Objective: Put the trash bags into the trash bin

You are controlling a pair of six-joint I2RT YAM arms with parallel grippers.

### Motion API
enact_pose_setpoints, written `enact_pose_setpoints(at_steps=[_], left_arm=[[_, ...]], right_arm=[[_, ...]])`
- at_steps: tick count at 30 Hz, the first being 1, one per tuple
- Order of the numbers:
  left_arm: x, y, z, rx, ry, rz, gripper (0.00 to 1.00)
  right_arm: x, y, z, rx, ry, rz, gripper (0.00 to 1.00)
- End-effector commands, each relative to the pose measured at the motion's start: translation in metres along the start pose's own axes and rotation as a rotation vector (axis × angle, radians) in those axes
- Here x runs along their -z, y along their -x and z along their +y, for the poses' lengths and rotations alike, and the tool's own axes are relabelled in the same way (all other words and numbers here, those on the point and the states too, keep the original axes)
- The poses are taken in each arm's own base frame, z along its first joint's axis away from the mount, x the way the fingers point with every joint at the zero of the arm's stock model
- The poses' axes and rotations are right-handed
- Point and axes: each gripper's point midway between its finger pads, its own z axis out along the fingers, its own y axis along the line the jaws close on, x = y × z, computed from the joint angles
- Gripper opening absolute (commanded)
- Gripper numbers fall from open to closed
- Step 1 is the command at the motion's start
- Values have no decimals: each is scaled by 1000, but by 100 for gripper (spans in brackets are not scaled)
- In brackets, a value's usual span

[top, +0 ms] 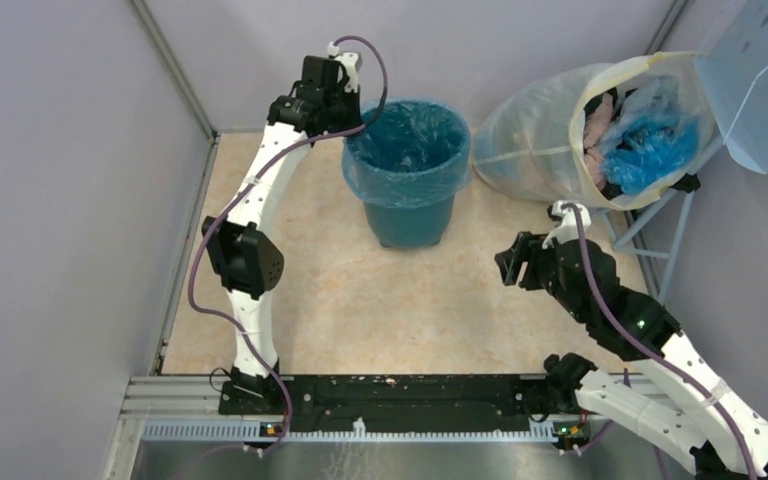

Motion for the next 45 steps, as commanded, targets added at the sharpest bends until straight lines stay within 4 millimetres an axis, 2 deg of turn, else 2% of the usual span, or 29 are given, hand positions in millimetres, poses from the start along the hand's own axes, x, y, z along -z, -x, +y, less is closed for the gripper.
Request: enact_pose_setpoints(at_steps=[1,4,6,11,15,20,24,26,28,31,35,39,43,45], left_arm=[[-19,24,13,-8,19,-92,7],[-15,32,8,-4,-9,-119,18],[-9,35,0,1,-46,-130,20],[5,33,-13,34,-108,-128,21],[18,25,-28,50,-184,-128,38],[39,28,-36,54,-219,-156,52],[53,27,-43,65,-252,-157,69],[62,31,-50,90,-302,-161,73],[71,35,-54,108,-332,-169,85],[86,41,-55,115,-334,-190,92],[110,38,-46,118,-278,-221,99],[133,18,-27,142,-168,-269,99],[158,-24,-14,182,-110,-371,99],[166,-52,-6,211,-80,-417,99]], right_arm=[[-6,-21,11,-59,86,4,64],[-10,-39,11,-73,104,39,71],[-10,-43,11,-64,116,39,73],[-7,-37,8,-74,119,-8,74],[-7,-37,-1,-68,79,-28,73],[-10,-35,-7,-17,59,-55,73],[-12,-31,-5,8,71,-78,74],[-13,-33,-3,30,88,-83,74],[-15,-35,-5,50,88,-93,74],[-16,-33,-12,84,71,-141,74],[-13,-25,-20,114,64,-247,73],[-16,-31,-34,83,26,-309,73],[-22,-39,-54,66,-70,-347,73],[-28,-44,-64,79,-119,-349,72]])
